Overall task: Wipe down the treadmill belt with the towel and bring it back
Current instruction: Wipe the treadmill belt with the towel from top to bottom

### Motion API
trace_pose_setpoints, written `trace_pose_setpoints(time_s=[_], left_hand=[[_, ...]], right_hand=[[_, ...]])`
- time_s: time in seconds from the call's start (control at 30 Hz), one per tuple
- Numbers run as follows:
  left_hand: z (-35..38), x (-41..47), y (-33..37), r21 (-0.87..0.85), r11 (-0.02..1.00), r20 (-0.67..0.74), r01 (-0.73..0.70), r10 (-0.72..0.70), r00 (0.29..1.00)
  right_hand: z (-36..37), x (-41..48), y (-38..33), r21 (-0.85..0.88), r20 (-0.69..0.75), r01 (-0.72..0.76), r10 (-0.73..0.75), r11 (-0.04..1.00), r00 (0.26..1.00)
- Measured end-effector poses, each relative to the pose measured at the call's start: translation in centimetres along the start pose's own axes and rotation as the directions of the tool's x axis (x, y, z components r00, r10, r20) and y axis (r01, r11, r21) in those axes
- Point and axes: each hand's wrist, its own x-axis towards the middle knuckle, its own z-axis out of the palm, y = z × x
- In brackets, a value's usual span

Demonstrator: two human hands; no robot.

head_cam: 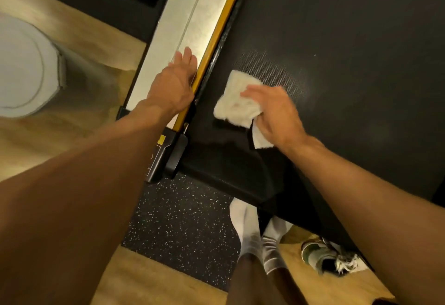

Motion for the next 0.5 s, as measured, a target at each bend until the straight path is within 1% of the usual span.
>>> trace_pose_setpoints(time_s=[0.03,0.07,0.1,0.13,0.17,0.2,0.27,0.3,0.33,0.37,0.4,0.43,0.47,0.5], left_hand=[[-0.1,0.1,-0.2,0.0,1.0,0.012,-0.003,0.003,1.0],[-0.2,0.1,-0.4,0.0,1.0,0.021,-0.006,0.006,1.0],[-0.2,0.1,-0.5,0.001,1.0,0.025,-0.011,0.011,1.0],[-0.1,0.2,-0.5,0.002,1.0,0.03,-0.013,0.013,0.999],[0.0,0.2,-0.5,0.0,1.0,0.039,-0.009,0.009,0.999],[0.0,0.3,-0.5,-0.001,1.0,0.047,-0.002,0.002,0.999],[-0.1,0.4,-0.4,0.011,1.0,0.062,0.011,-0.011,0.998],[-0.1,0.4,-0.4,0.023,1.0,0.068,0.014,-0.016,0.998],[-0.1,0.5,-0.4,0.035,0.999,0.073,0.014,-0.017,0.997],[0.0,0.6,-0.4,0.045,0.999,0.074,0.011,-0.014,0.997],[0.2,0.7,-0.4,0.049,0.999,0.071,0.008,-0.012,0.997],[0.4,0.7,-0.5,0.044,0.999,0.063,0.012,-0.014,0.998],[0.6,0.8,-0.6,0.029,0.999,0.052,0.022,-0.023,0.998],[0.9,0.9,-0.7,0.014,0.999,0.042,0.03,-0.031,0.999]], right_hand=[[-0.5,1.7,0.3,0.008,-0.082,-0.035,0.035,0.999,0.996],[-0.8,3.1,0.5,-0.042,-0.127,-0.057,0.051,0.998,0.991],[-0.8,4.1,0.5,-0.122,-0.136,-0.059,0.042,0.991,0.99],[-0.3,4.4,0.2,-0.185,-0.114,-0.049,0.028,0.982,0.993],[0.4,4.0,-0.4,-0.204,-0.07,-0.019,0.005,0.979,0.998],[1.3,3.0,-1.1,-0.18,-0.013,0.045,-0.048,0.983,0.999],[2.8,0.7,-2.1,-0.077,0.143,0.181,-0.169,0.98,0.975],[3.2,-0.2,-2.3,-0.017,0.239,0.195,-0.186,0.981,0.953],[3.2,-0.7,-2.2,0.03,0.288,0.191,-0.192,0.981,0.938],[2.8,-0.5,-2.2,0.064,0.244,0.19,-0.199,0.98,0.949],[2.3,0.1,-1.9,0.068,0.149,0.203,-0.211,0.977,0.966],[1.7,1.1,-1.5,0.064,0.033,0.19,-0.193,0.98,0.981],[1.1,2.1,-1.0,0.043,-0.068,0.139,-0.136,0.989,0.988],[0.5,2.8,-1.0,0.018,-0.108,0.072,-0.07,0.997,0.992]])
